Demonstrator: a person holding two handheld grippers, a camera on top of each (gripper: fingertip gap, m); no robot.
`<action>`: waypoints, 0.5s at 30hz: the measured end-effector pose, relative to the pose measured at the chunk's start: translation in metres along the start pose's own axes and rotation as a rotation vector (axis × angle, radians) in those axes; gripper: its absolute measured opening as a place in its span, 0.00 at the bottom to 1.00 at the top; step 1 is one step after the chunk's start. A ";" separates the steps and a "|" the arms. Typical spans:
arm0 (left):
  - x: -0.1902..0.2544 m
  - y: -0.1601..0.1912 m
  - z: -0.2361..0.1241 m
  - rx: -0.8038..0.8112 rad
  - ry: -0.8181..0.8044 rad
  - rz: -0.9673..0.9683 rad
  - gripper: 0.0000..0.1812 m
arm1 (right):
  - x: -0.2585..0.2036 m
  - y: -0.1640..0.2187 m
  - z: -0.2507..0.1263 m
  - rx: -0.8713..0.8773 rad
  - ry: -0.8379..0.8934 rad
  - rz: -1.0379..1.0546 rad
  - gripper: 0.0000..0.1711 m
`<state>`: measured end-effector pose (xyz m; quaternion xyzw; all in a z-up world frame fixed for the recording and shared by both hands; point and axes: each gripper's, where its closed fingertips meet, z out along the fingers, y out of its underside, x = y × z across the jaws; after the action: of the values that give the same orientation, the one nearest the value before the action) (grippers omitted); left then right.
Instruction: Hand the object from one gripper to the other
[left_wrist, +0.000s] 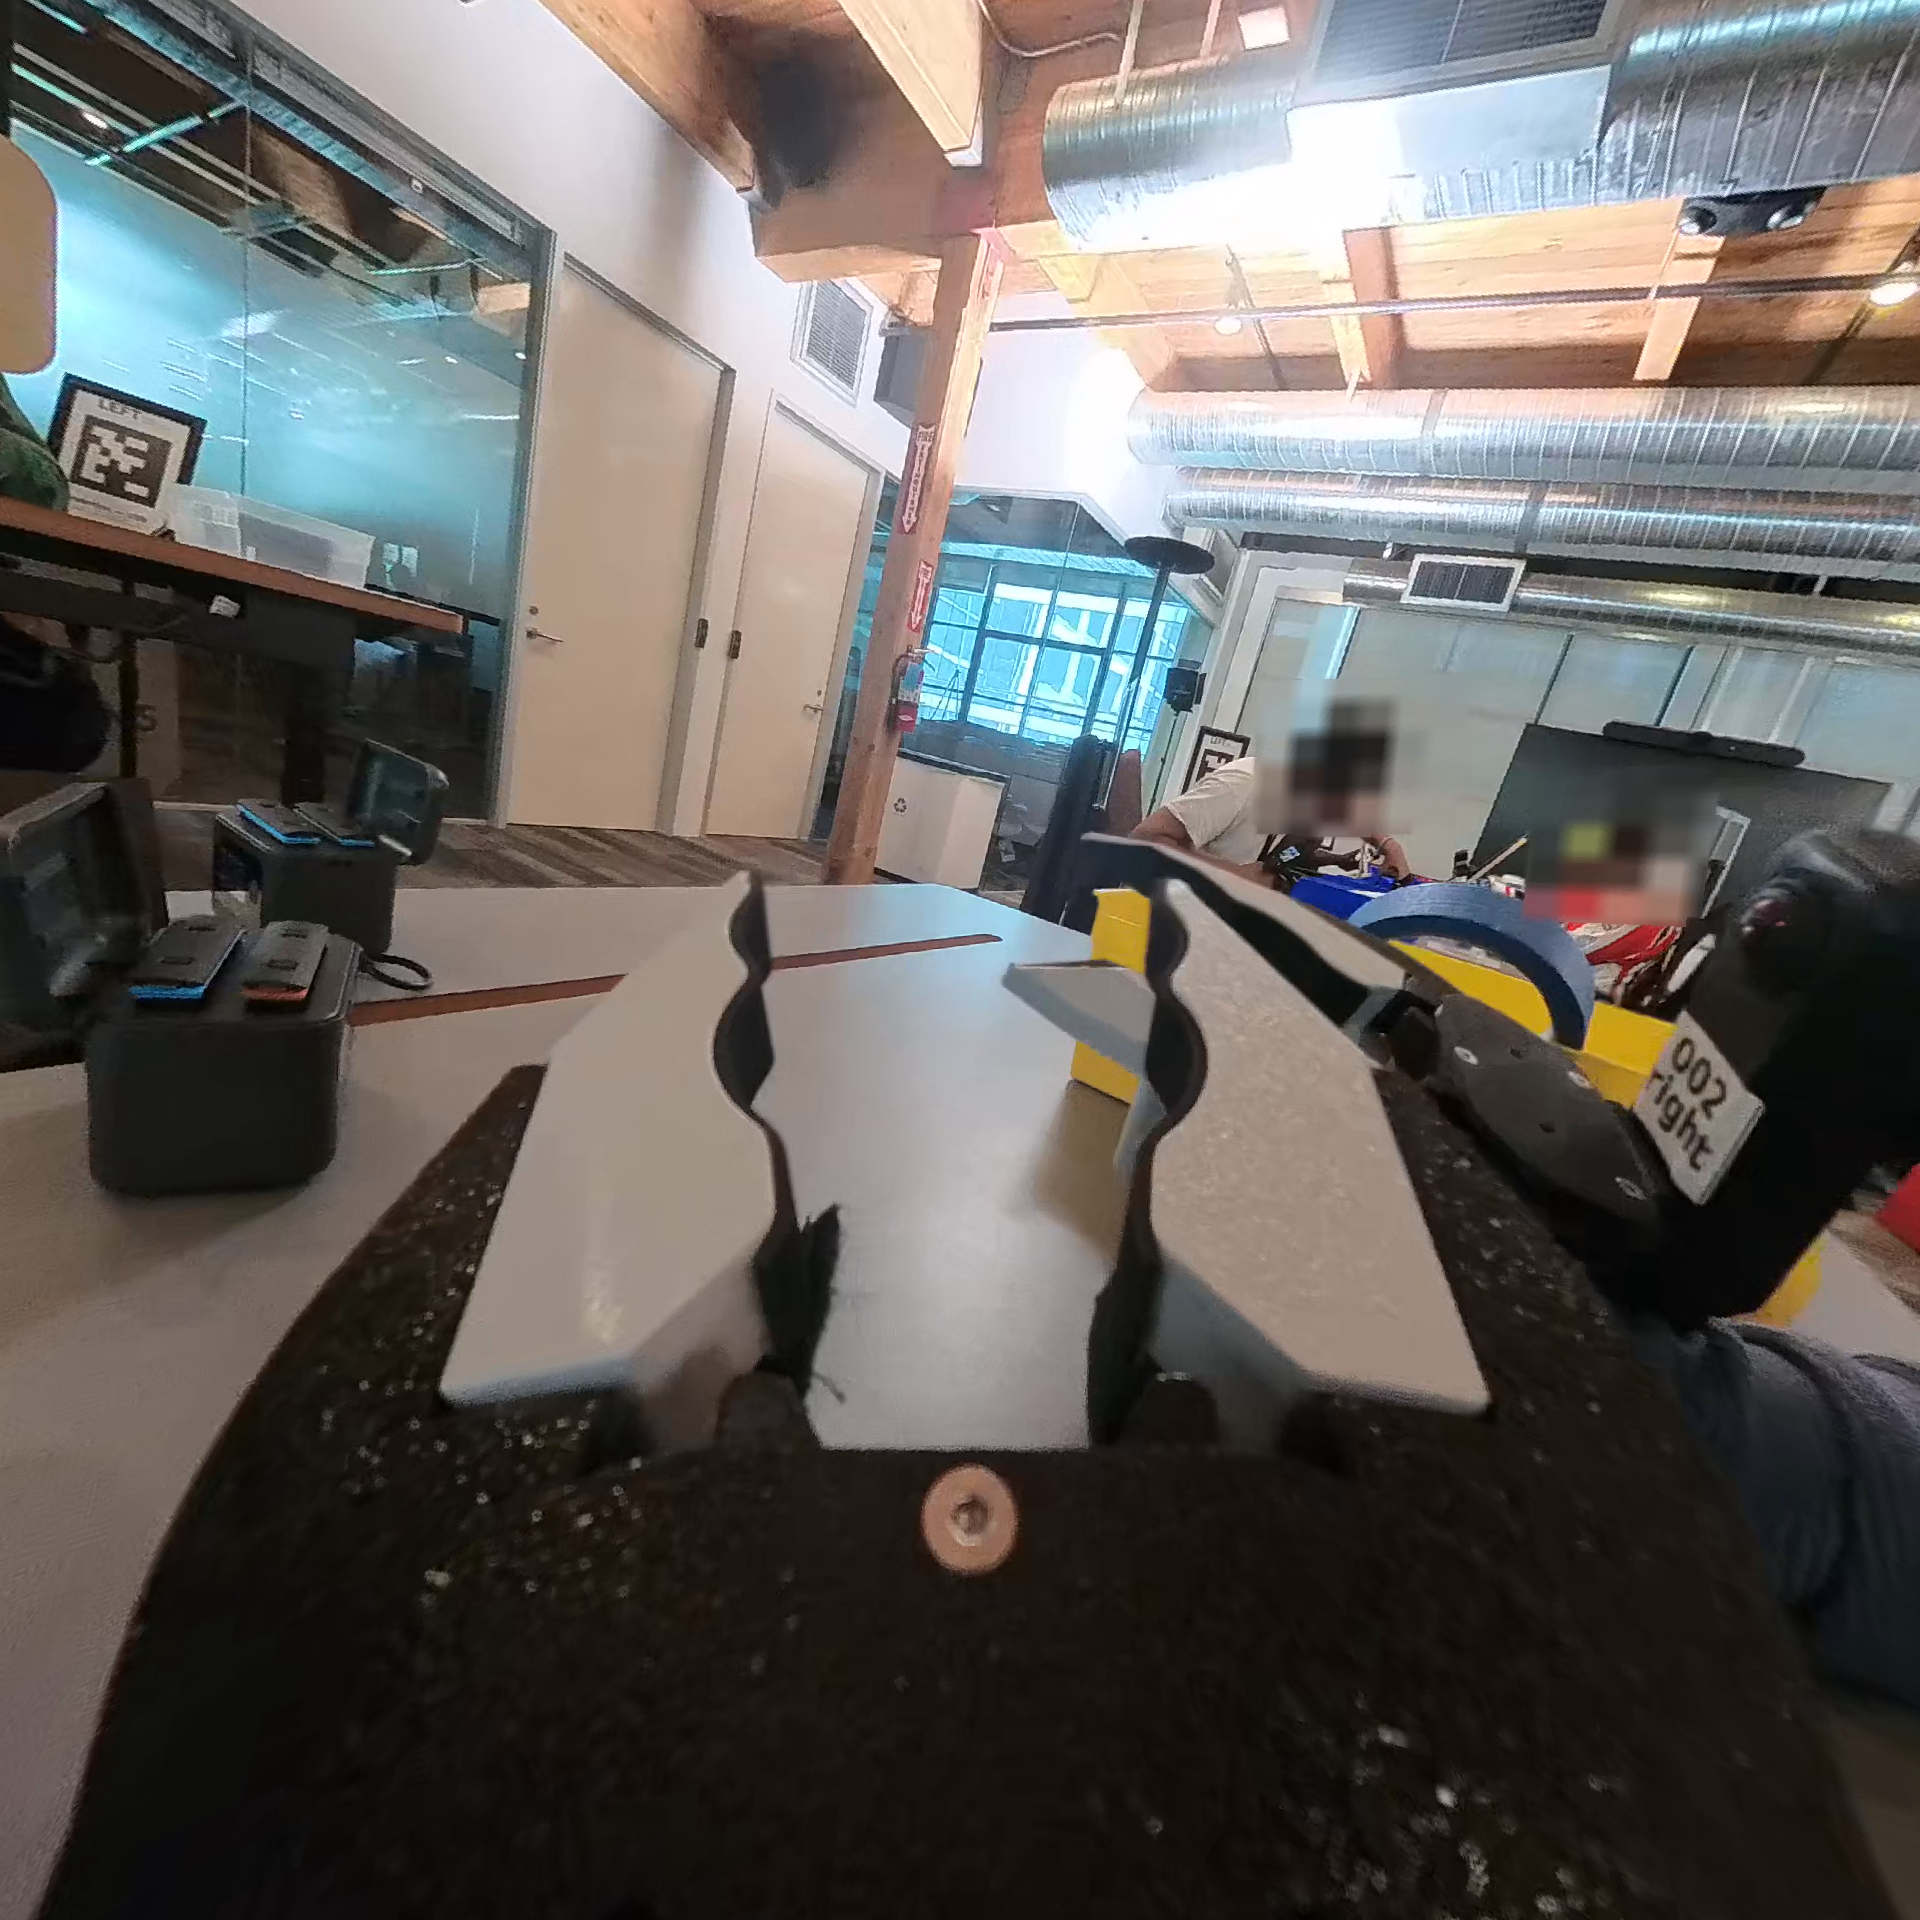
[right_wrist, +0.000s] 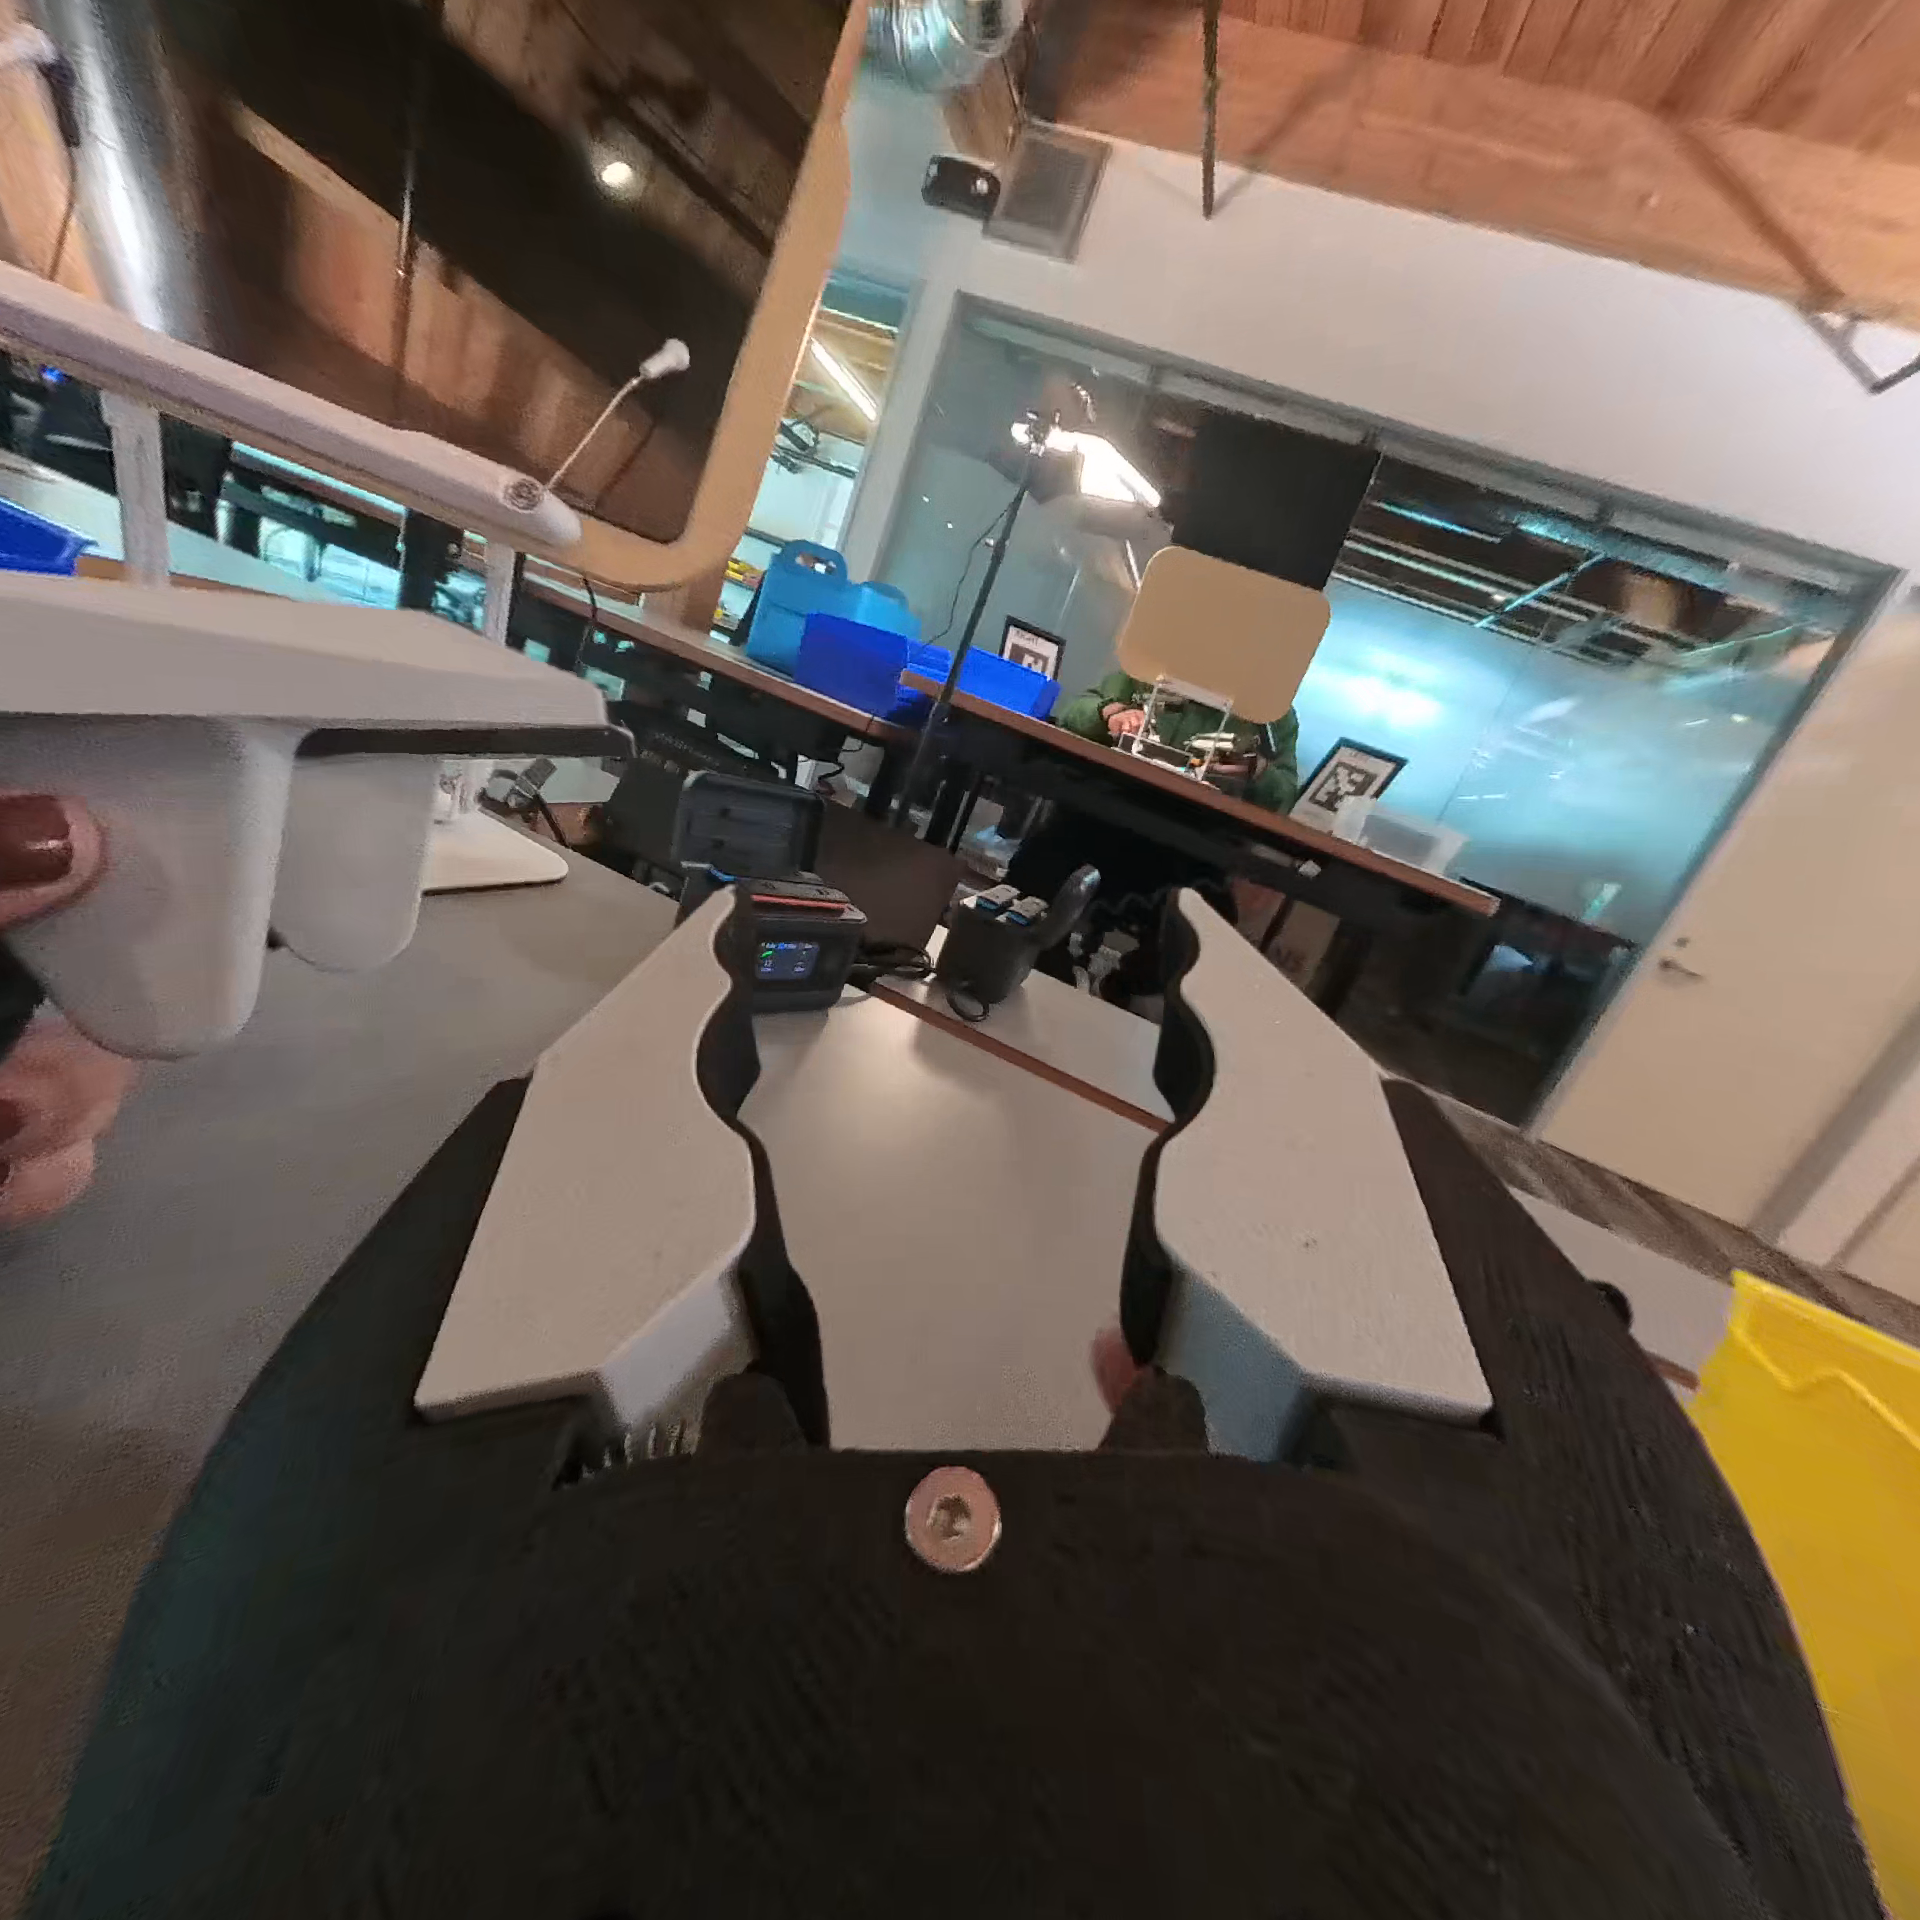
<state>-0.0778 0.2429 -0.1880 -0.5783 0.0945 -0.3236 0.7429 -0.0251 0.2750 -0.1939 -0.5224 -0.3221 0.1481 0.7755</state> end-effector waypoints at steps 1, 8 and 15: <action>0.002 0.000 0.000 -0.007 -0.004 0.024 0.41 | 0.003 0.002 0.000 -0.005 0.009 0.012 0.45; 0.065 -0.091 -0.013 -0.029 -0.093 0.298 0.29 | 0.020 0.006 -0.002 0.009 0.042 0.112 0.45; -0.037 -0.162 -0.178 -0.401 -0.715 0.277 0.18 | 0.002 0.007 0.003 -0.015 -0.009 0.009 0.43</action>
<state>-0.2582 0.1026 -0.1029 -0.7688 -0.0310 0.0247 0.6383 -0.0247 0.2815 -0.1985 -0.5291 -0.3244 0.1513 0.7694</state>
